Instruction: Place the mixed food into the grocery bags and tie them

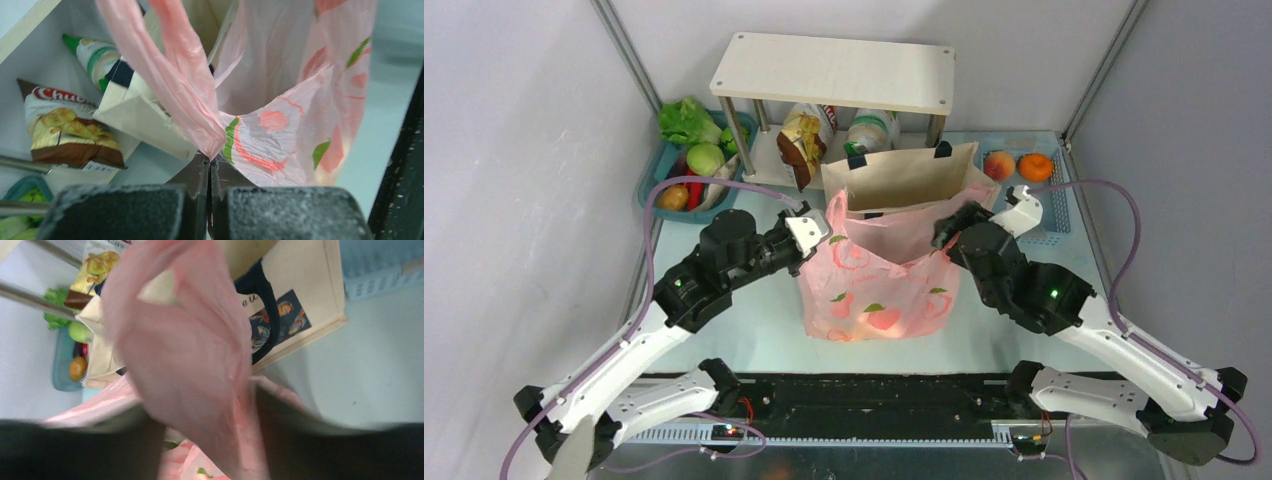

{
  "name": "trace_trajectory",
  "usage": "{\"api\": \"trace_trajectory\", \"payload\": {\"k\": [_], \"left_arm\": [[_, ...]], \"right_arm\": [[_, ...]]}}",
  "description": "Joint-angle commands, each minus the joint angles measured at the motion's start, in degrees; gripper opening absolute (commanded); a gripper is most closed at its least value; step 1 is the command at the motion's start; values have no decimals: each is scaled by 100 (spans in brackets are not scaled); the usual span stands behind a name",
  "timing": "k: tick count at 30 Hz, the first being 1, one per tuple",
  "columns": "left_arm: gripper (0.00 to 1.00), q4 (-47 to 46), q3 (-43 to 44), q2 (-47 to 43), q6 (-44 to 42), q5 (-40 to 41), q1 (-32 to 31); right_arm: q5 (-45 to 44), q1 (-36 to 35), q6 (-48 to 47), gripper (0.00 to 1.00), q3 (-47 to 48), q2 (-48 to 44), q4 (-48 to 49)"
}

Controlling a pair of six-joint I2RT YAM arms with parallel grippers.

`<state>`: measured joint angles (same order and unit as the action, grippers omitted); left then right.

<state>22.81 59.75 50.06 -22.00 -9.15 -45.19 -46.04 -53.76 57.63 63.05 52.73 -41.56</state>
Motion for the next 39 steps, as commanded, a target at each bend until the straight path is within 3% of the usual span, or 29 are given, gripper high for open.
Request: {"api": "trace_trajectory", "payload": {"k": [1,2,4,7,9,13,17,22,26,31,35,39], "left_arm": [[0,-175,-114,-29,-207,335,272],[0,-249,-236,-39,-199,183,392],[0,-452,-490,-112,-205,56,489],[0,-793,-851,-269,-139,226,511],[0,-983,-967,-346,-99,370,557],[0,-1204,-1114,-437,32,379,733],[0,-1304,-1206,-527,60,354,830],[0,-1402,-1293,-644,28,312,866],[0,-1556,-1430,-823,-29,112,866],[0,-1740,-1572,-987,-35,-95,868],[0,-1750,-1590,-992,-35,-123,867],[0,-1745,-1593,-986,-31,-130,871]], "right_arm": [[-150,-27,-1515,92,148,-8,853],[260,59,-2196,98,96,-79,1069],[1287,328,-3088,99,-71,-272,1353],[2874,1142,-3728,99,-417,-671,1645],[4533,1692,-4103,99,-757,-1026,2036],[6202,2465,-4725,99,-1207,-1471,2236],[7344,2666,-5317,99,-1429,-1678,2509],[7884,2695,-5310,99,-1707,-1846,3325],[7467,2700,-5034,99,-1334,-1416,3342],[6196,2691,-4564,99,-1172,-1092,3598],[6638,2725,-5233,99,-1111,-1117,3504],[6649,2808,-5206,99,-738,-870,3215]]}}
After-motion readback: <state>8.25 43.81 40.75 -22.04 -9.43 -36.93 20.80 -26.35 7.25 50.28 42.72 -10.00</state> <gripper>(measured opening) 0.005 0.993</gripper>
